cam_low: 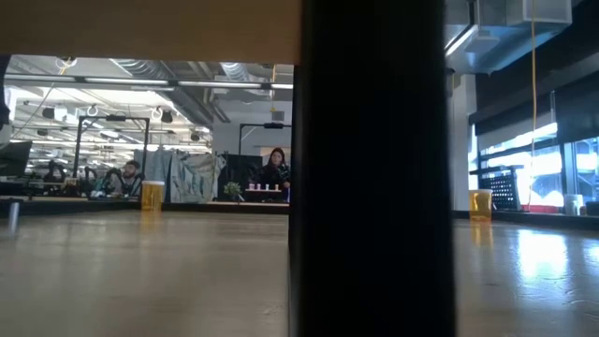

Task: Pick and place medicine bottles onto shelf by color
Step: Put the top left orange pill bottle on the shelf aligned with the other orange pill bottle

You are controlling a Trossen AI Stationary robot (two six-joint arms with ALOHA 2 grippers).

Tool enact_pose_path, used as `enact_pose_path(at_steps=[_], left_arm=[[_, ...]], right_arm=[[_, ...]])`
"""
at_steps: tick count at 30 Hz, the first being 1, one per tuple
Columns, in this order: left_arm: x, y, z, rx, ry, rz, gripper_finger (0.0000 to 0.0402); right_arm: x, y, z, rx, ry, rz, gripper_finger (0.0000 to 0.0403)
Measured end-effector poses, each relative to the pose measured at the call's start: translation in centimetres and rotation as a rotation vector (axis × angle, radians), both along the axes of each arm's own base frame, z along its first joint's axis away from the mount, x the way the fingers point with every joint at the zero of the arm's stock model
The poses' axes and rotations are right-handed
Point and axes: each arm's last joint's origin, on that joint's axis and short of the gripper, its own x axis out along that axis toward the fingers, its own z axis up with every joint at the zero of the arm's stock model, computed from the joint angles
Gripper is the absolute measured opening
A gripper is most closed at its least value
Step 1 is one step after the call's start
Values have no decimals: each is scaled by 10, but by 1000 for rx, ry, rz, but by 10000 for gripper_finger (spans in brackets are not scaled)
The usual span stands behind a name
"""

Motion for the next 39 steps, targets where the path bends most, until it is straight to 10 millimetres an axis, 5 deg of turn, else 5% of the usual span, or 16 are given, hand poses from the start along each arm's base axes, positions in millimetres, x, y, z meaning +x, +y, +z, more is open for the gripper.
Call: enact_pose_path(at_steps=[10, 18, 26, 39], left_arm=[[-46, 55, -5, -63, -23, 197, 186], [-64, 83, -64, -289, 92, 274, 186], [-69, 87, -111, -440, 182, 392, 186], [-52, 76, -113, -455, 157, 362, 186]], right_arm=[[1, -76, -1, 228, 50, -399, 213], [-18, -136, -10, 278, 137, -658, 214], [-37, -175, -17, 252, 178, -690, 214], [-58, -228, -57, 323, 416, -773, 214]])
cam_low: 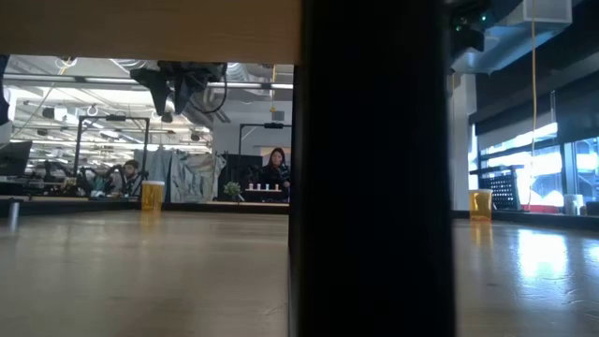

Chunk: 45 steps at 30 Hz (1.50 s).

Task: Pick and place medicine bottles onto shelf by color
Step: Put the top left orange pill bottle on the shelf aligned with the other orange pill bottle

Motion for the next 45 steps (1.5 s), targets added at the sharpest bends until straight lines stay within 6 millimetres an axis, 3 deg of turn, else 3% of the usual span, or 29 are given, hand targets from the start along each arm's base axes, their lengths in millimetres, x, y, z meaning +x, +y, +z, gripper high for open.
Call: enact_pose_path(at_steps=[4, 11, 16, 29, 39, 45], left_arm=[[16, -9, 0, 21, -23, -62, 186], [42, -26, 16, 99, -95, -161, 186], [51, -32, 31, 163, -142, -196, 186], [3, 1, 30, 119, -47, 37, 186], [-6, -10, 32, 129, -4, 53, 186], [-22, -24, 25, 154, 18, 129, 186]], right_arm=[[-9, -4, -4, 100, 29, -91, 213], [-35, -13, -14, 251, 184, -545, 213], [-46, -16, -17, 281, 236, -608, 213], [-42, -19, -14, 263, 176, -548, 213], [-41, -18, -14, 248, 182, -521, 213], [-41, -18, -14, 234, 187, -506, 213]])
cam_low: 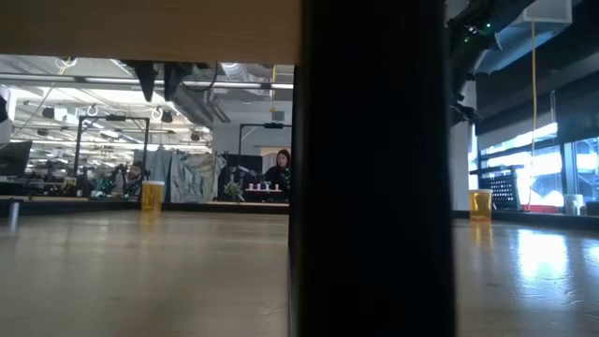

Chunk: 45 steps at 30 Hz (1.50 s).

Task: Pick and place medicine bottles onto shelf by color
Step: Put the top left orange pill bottle on the shelf aligned with the other orange pill bottle

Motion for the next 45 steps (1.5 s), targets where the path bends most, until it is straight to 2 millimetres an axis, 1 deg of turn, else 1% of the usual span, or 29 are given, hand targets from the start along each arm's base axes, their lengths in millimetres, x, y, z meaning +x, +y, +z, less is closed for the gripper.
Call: enact_pose_path(at_steps=[4, 8, 12, 15, 17, 19, 21, 25, 30, 32, 34, 38, 42, 45], left_arm=[[-13, -3, -12, -19, 2, 49, 186], [-12, -4, -32, -7, -15, 63, 186], [-10, -1, -45, 59, -85, 60, 186], [-11, -3, -56, 54, -86, 78, 186], [-13, -5, -63, 50, -87, 95, 186], [-13, -11, -69, 49, -90, 101, 186], [-12, -19, -72, 72, -111, 98, 186], [-11, -47, -71, 112, -132, 131, 186], [-12, -82, -71, 251, -166, 164, 186], [-11, -91, -76, 330, -187, 186, 186], [-11, -98, -86, 393, -206, 217, 186], [-11, -101, -108, 450, -248, 260, 186], [-12, -98, -118, 492, -256, 280, 186], [-14, -93, -119, 506, -240, 277, 186]], right_arm=[[1, -2, 1, -32, -7, 23, 213], [6, -3, 5, -83, -50, 110, 213], [18, -1, 11, -150, -150, 249, 213], [31, 3, 17, -234, -215, 346, 213], [39, 5, 22, -285, -253, 380, 213], [45, 8, 26, -321, -284, 405, 213], [49, 10, 28, -347, -307, 422, 213], [53, 11, 31, -374, -327, 433, 213], [54, 10, 33, -402, -335, 440, 213], [54, 10, 34, -417, -337, 437, 213], [54, 9, 35, -435, -339, 427, 213], [54, 9, 35, -439, -337, 423, 213], [54, 9, 35, -436, -339, 432, 213], [55, 9, 35, -442, -342, 454, 213]])
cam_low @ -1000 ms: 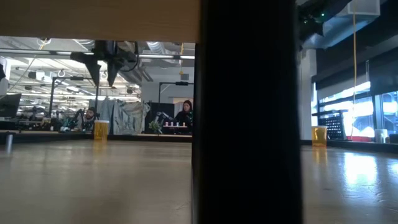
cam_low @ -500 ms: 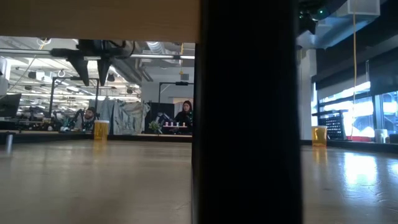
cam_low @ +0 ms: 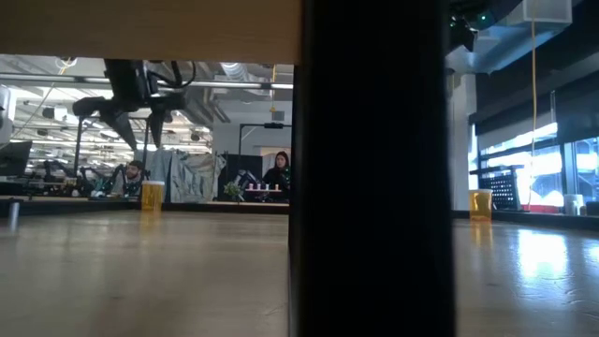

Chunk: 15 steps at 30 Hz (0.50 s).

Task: Pick and place medicine bottles onto shelf by color
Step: Put the top left orange pill bottle on the shelf aligned with the other orange pill bottle

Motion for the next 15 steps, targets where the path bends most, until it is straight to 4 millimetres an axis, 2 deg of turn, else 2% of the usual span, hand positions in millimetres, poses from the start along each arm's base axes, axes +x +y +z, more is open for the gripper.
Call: enact_pose_path(at_steps=[5, 15], left_arm=[[-8, 12, 2, 24, 15, 33, 186], [-22, 28, 1, -38, -19, 37, 186]], right_arm=[[0, 0, 0, -5, 2, 3, 213], [0, 0, 0, -6, 3, 5, 213]])
